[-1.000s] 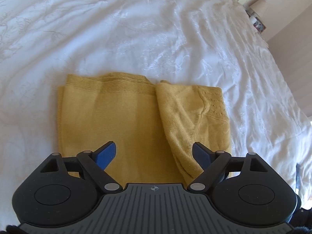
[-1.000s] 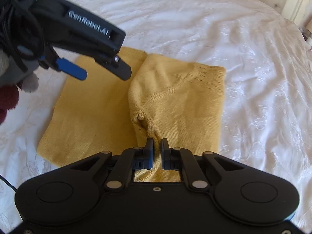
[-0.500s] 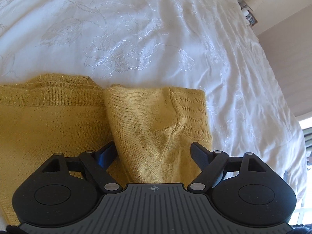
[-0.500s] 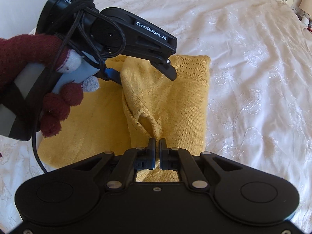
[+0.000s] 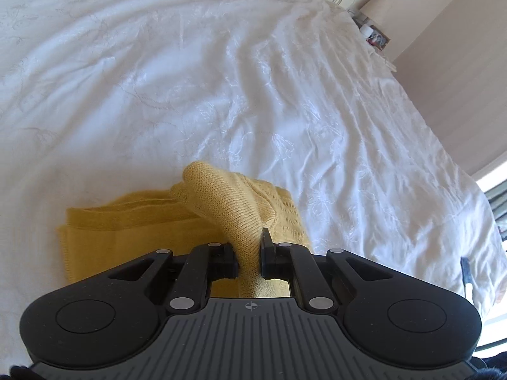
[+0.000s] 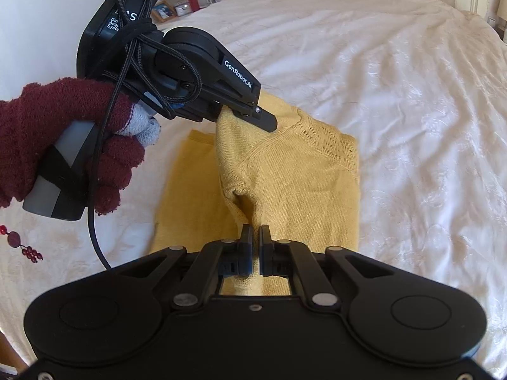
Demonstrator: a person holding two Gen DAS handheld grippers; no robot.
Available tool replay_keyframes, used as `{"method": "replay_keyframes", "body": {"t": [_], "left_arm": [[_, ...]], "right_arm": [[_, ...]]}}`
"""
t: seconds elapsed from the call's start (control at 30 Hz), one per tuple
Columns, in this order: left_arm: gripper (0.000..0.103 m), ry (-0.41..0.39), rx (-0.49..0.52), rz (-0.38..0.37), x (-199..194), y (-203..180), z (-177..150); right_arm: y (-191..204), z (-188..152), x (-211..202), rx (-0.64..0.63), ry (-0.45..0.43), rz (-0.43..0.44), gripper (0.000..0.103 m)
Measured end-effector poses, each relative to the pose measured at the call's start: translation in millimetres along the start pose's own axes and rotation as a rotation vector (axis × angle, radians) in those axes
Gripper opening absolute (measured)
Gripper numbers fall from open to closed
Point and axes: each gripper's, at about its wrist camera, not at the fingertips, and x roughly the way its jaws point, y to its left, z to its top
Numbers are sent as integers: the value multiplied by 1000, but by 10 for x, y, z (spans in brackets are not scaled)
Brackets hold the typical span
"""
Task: Fold small clothes
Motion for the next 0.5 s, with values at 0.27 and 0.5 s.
{"method": "replay_keyframes", "body": {"t": [0.27, 0.5], "left_arm": [[11, 64, -41, 110, -34, 615, -167], [16, 102, -72, 155, 156, 947, -345]], "right_arm": [[564, 15, 527, -71, 78, 134, 8], [722, -121, 957, -106, 194, 186, 10]]}}
